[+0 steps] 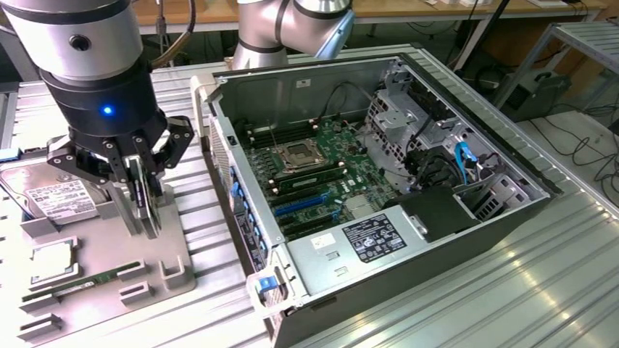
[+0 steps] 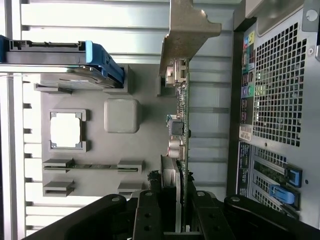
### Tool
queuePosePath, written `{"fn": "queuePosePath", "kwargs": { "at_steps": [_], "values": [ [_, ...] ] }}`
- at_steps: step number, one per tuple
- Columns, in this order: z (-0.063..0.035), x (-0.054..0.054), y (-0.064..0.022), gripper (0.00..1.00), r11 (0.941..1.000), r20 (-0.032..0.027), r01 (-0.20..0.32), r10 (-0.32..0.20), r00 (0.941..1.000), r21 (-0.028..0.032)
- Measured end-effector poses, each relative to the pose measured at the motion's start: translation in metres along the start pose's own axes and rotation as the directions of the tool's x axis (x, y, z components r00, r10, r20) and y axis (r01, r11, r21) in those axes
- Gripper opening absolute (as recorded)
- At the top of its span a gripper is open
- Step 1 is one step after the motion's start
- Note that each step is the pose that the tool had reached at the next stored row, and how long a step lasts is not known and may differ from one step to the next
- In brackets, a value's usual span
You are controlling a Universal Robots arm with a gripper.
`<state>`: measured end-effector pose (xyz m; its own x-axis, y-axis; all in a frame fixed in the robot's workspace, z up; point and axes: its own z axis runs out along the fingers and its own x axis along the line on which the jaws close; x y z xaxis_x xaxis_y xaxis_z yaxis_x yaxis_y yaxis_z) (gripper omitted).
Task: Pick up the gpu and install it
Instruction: 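Pick up the gpu and move the gpu toward the slot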
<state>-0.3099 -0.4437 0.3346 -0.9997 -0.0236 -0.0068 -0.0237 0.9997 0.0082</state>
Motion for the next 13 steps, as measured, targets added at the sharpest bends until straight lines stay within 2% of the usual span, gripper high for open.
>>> {"fn": "queuePosePath", "kwargs": {
  "at_steps": [4, 13],
  "values": [
    [-0.0048, 0.000, 0.0001, 0.28, 1.0000, -0.0001, 0.000, 0.000, 1.0000, 0.0021],
    [-0.0177, 0.000, 0.0001, 0.28, 1.0000, -0.0001, 0.000, 0.000, 1.0000, 0.0024]
  ]
}}
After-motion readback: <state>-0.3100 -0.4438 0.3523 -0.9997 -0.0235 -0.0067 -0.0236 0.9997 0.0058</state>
